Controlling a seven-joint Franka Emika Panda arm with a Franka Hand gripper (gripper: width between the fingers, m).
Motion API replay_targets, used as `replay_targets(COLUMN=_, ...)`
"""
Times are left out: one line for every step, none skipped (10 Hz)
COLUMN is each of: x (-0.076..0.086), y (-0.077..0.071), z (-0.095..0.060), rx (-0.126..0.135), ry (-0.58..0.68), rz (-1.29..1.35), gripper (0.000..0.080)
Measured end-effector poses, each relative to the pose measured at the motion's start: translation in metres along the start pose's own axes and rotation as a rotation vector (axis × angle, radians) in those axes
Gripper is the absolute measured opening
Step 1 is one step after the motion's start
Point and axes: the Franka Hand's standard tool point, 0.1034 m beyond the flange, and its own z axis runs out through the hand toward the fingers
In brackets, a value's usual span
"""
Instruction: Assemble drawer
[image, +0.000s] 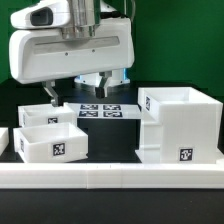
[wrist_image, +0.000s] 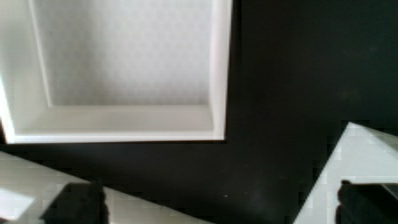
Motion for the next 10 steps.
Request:
replay_targets(x=0.0, y=0.0, z=0.0, rx=0.0, ry=0.0, rz=0.0, gripper=0.0649)
replay_targets(x=-0.001, y=0.0, z=0.002, rx=0.0, ry=-0.002, rz=0.0, gripper=0.0649)
replay_targets(x=-0.009, y=0.001, z=0.008, rx=-0.002, ry=0.0, rz=-0.017, gripper=0.0649)
replay_targets(x=-0.023, y=0.003, z=0.018, rx=-0.003, ry=-0.009, rz=-0.023, gripper=0.0649)
replay_targets(x=-0.034, y=0.003, z=0.026, rx=-0.01, ry=-0.011, rz=-0.017, gripper=0.0649)
replay_targets(x=-0.04, y=0.004, z=0.033, rx=-0.01, ry=-0.017, rz=-0.016, gripper=0.0649)
replay_targets(x=-0.044, y=0.004, z=0.042, rx=-0.008, ry=-0.026, rz=-0.016, gripper=0.0649)
replay_targets(x=-0.044, y=0.003, z=0.049, rx=-0.016, ry=-0.023, rz=-0.021, gripper=0.0649)
replay_targets(x=-0.045, y=0.002, z=0.055, rx=-0.013, ry=-0.028, rz=-0.022, gripper=0.0649)
replay_targets(x=-0.047, y=0.002, z=0.06, rx=-0.009, ry=-0.036, rz=-0.02, gripper=0.0649)
